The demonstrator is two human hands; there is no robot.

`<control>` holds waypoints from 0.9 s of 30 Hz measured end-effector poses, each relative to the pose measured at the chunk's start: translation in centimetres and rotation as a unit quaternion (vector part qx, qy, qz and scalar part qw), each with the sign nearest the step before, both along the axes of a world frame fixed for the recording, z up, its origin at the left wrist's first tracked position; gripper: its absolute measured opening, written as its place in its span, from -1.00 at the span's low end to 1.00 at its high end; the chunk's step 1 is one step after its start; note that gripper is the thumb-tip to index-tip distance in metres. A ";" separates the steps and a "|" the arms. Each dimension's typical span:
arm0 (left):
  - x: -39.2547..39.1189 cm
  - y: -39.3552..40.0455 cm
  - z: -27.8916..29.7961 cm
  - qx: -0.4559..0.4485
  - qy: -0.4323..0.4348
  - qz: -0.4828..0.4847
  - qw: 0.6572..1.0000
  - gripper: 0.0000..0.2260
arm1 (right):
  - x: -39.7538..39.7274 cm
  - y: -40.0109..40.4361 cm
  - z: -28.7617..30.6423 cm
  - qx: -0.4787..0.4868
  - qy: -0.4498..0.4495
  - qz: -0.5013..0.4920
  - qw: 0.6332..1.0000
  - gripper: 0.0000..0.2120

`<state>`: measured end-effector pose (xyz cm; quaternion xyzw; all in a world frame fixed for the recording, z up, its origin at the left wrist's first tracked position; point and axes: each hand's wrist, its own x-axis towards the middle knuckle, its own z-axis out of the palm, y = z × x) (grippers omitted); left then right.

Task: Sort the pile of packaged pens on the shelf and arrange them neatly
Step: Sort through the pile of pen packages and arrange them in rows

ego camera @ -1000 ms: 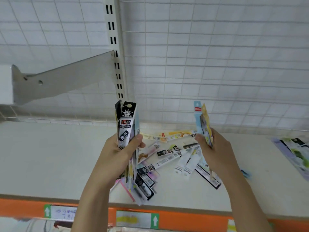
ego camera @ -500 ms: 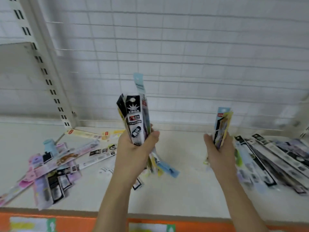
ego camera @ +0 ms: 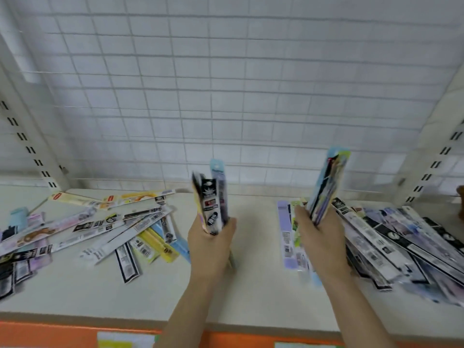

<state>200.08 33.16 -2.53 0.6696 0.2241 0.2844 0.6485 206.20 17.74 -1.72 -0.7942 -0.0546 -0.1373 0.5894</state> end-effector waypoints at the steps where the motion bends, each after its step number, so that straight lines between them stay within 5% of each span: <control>1: 0.2 0.1 -0.2 -0.006 0.005 0.006 1.000 -0.86 | 0.3 -0.9 0.3 0.012 -0.002 -0.007 1.000 -0.88; 13: 0.3 -0.7 -1.3 0.080 0.084 0.000 0.993 -0.81 | 1.2 -4.9 -0.4 0.027 0.028 -0.031 0.999 -0.86; 17: 2.0 -0.3 -0.3 0.015 0.147 -0.029 0.989 -0.85 | 2.1 -5.7 -0.1 0.002 0.073 -0.027 0.997 -0.91; 22: 4.4 -1.9 1.1 0.075 0.300 -0.182 0.933 -0.91 | 3.1 -7.6 0.5 -0.074 0.121 0.001 0.990 -0.87; 27: 6.6 -4.6 2.7 0.149 0.375 -0.232 0.885 -0.87 | 3.0 -9.3 0.9 -0.134 0.181 0.018 0.974 -0.83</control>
